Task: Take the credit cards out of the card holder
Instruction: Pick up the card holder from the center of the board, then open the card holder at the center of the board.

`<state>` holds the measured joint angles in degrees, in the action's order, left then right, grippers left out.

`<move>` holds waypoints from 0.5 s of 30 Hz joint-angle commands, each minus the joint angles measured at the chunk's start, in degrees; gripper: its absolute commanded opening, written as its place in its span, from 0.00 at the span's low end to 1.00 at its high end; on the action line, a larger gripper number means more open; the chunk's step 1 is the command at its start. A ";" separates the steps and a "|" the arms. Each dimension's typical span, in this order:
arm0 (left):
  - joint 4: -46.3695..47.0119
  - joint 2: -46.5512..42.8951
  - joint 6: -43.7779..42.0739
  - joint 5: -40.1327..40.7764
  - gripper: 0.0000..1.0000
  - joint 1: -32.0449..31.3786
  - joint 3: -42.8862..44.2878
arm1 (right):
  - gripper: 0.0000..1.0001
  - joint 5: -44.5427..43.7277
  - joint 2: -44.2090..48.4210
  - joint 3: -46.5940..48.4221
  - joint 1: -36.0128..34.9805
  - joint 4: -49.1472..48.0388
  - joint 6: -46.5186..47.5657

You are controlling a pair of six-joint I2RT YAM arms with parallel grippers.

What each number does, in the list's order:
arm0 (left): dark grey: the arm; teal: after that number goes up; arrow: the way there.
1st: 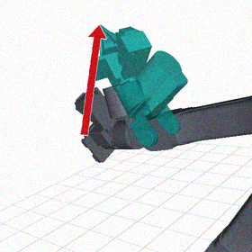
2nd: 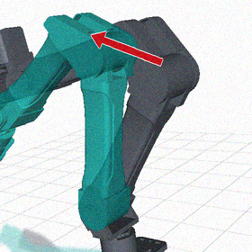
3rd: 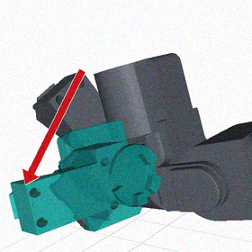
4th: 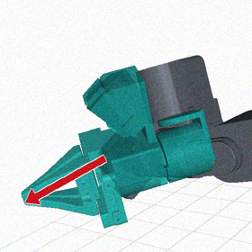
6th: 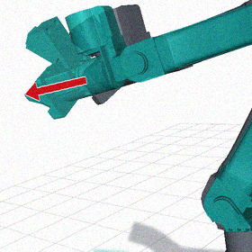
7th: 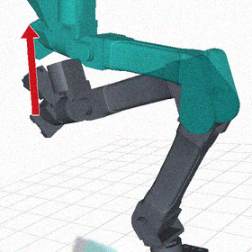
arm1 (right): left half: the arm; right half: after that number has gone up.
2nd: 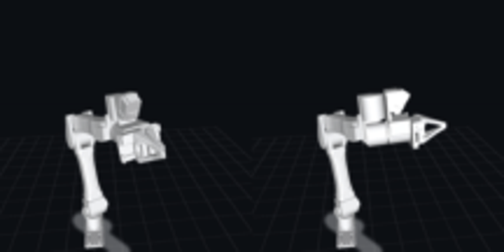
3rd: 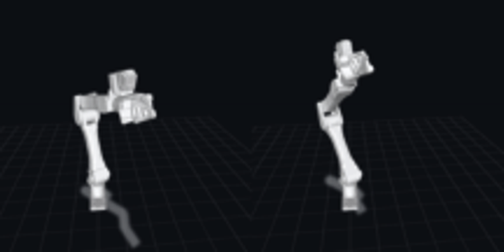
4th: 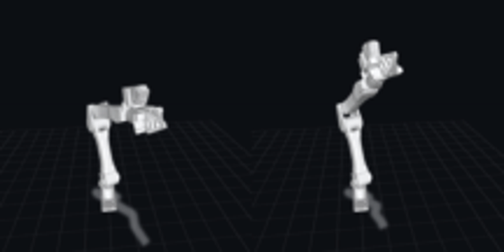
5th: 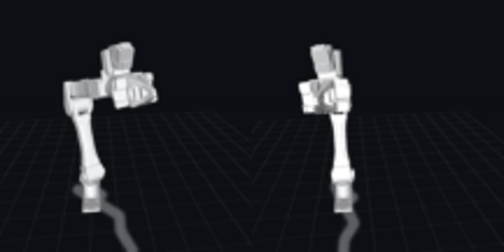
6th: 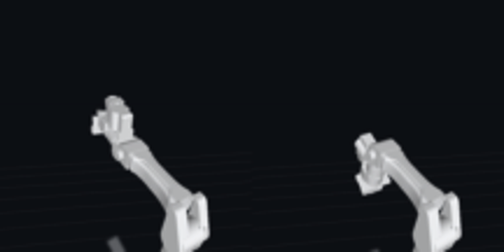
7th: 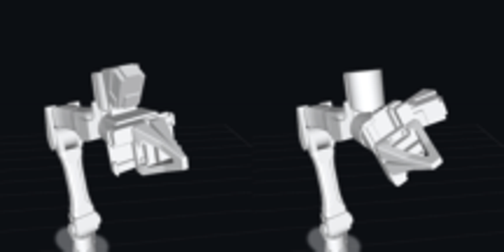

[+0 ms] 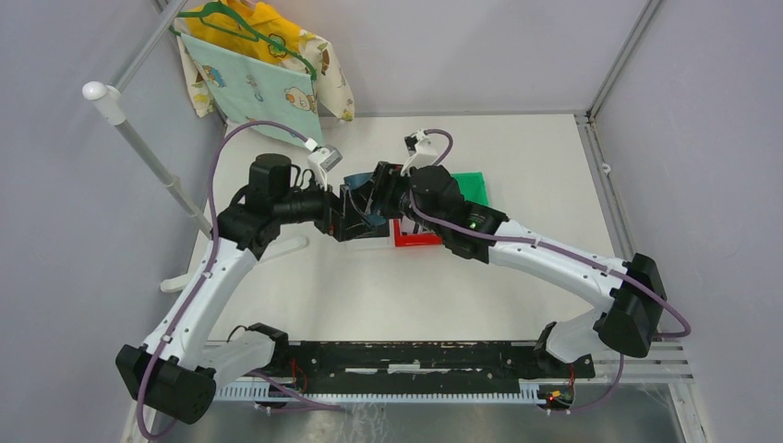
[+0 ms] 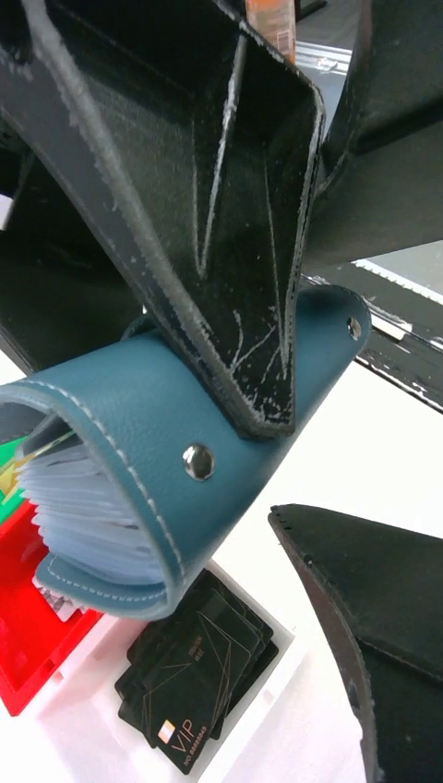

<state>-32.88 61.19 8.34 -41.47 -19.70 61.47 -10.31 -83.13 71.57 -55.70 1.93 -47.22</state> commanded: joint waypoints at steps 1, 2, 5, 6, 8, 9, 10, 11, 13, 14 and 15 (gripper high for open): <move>3.92 -2.23 6.14 -0.28 1.00 -0.14 0.95 | 0.71 -4.33 -0.06 2.77 -2.52 -7.28 -4.13; 4.19 -2.36 6.64 -0.10 1.00 -0.15 1.15 | 0.71 -4.73 -0.23 2.85 -2.99 -7.31 -4.71; 4.16 -2.21 7.20 2.01 0.89 -0.09 2.07 | 0.71 -7.16 -0.02 2.76 -4.27 -7.38 -5.66; 4.15 -2.21 7.28 2.76 0.83 -0.09 2.23 | 0.72 -7.90 0.46 2.35 -4.57 -7.54 -5.97; 4.14 -2.29 7.58 3.77 0.67 -0.07 2.18 | 0.74 -7.85 1.33 1.17 -4.68 -8.95 -7.36; 4.26 -2.38 7.84 4.05 0.58 -0.07 2.04 | 0.76 -7.49 1.73 0.51 -4.68 -9.89 -7.78; 4.38 -2.44 8.05 4.98 0.49 -0.07 1.99 | 0.79 -6.80 2.12 -0.11 -4.69 -10.83 -8.24; 4.40 -2.53 8.16 5.73 0.41 -0.03 2.03 | 0.82 -6.20 2.51 -0.32 -4.68 -11.18 -8.32; 3.99 -2.72 7.50 6.63 0.27 -0.07 2.58 | 0.89 -4.73 3.44 -0.79 -4.59 -11.29 -7.87; 3.36 -2.74 6.63 6.63 0.20 -0.07 3.22 | 0.92 -3.56 4.30 -1.32 -4.24 -11.38 -7.07; 2.83 -2.70 6.01 6.28 0.18 -0.07 3.77 | 0.97 -2.14 4.90 -1.82 -3.62 -11.59 -5.88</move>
<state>-32.51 59.40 14.22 -37.39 -19.70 61.56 -17.43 -82.83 70.46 -59.27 -3.88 -53.47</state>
